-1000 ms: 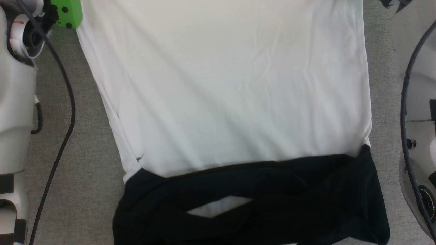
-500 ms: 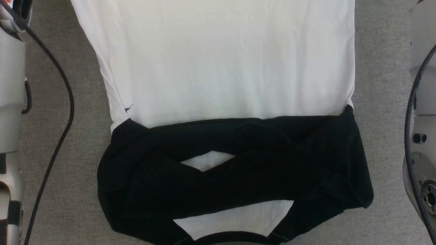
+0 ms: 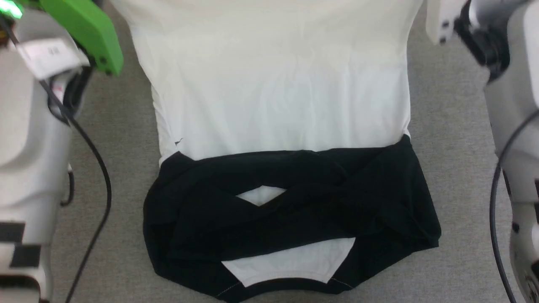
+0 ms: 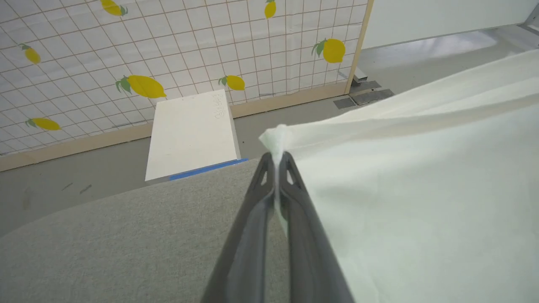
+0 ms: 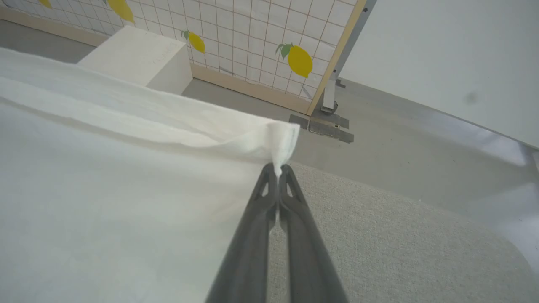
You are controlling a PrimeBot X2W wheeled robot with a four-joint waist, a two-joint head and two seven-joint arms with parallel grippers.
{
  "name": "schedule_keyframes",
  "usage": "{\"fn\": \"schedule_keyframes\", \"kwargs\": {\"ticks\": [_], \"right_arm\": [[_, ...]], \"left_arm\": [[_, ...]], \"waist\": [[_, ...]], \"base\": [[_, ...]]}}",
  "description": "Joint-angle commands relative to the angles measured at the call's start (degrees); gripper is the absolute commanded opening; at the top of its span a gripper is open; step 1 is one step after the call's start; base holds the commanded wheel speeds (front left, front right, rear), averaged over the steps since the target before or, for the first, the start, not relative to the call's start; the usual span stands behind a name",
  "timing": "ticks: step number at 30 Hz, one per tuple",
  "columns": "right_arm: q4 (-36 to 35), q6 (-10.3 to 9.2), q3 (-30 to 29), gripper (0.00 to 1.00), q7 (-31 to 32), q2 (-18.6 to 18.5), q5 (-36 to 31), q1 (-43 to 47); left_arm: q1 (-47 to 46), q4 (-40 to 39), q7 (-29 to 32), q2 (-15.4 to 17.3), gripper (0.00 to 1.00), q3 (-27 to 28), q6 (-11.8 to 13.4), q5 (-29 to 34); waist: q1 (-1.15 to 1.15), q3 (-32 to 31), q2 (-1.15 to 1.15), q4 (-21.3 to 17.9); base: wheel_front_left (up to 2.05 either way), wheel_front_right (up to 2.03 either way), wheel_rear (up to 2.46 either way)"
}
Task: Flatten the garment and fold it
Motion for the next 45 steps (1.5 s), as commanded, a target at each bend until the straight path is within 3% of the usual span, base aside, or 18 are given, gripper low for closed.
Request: {"fn": "schedule_keyframes", "kwargs": {"ticks": [1, 5, 10, 16, 23, 32, 45], "right_arm": [[-1.88, -0.12, 0.79, 0.0, -0.01, -1.35, 1.45, 2.66], [-9.63, -0.12, 2.69, 0.0, 0.9, -4.66, 5.92, 11.62], [-20.66, -0.12, 2.61, 0.0, 2.89, -7.05, 9.36, 24.65], [-32.94, -0.12, -0.46, 0.0, 5.98, -7.32, 10.94, 40.17], [-42.49, -0.12, -4.5, 0.0, 9.48, -5.0, 10.43, 55.06], [-45.78, -0.12, -7.04, 0.0, 12.1, -2.28, 8.6, 65.74], [-38.52, -0.12, -2.81, 0.0, 12.52, -4.55, 5.61, 69.99]], "left_arm": [[2.64, -1.58, 0.07, 0.51, 0.0, -0.16, -0.39, -1.16], [11.43, -8.29, 0.86, 1.91, 0.0, 0.13, -0.43, -3.94], [24.05, -18.07, 1.55, 2.98, 0.0, 1.55, 1.36, -7.67], [38.24, -27.71, 1.19, 3.46, 0.0, 3.17, 3.94, -11.44], [51.37, -33.18, 1.36, 2.51, 0.0, 2.86, 5.07, -15.9], [60.78, -32.62, 2.35, 0.52, 0.0, 0.22, 4.54, -20.27], [62.92, -23.59, 3.75, -1.37, 0.0, -6.29, 1.8, -19.95]], "waist": [[0.0, -6.11, 0.44, 1.13], [0.0, -10.45, 0.44, 1.72], [0.0, -14.75, 0.44, 2.48], [0.0, -17.69, 0.44, 3.58], [0.0, -19.19, 0.44, 4.56], [0.0, -19.56, 0.44, 5.19], [0.0, -19.84, 0.44, 5.96]], "base": [[0.0, 0.0, 0.0], [0.0, 0.0, 0.0], [0.0, 0.0, 0.0], [0.0, 0.0, 0.0], [0.0, 0.0, 0.0], [0.0, 0.0, 0.0], [0.0, 0.0, 0.0]]}}
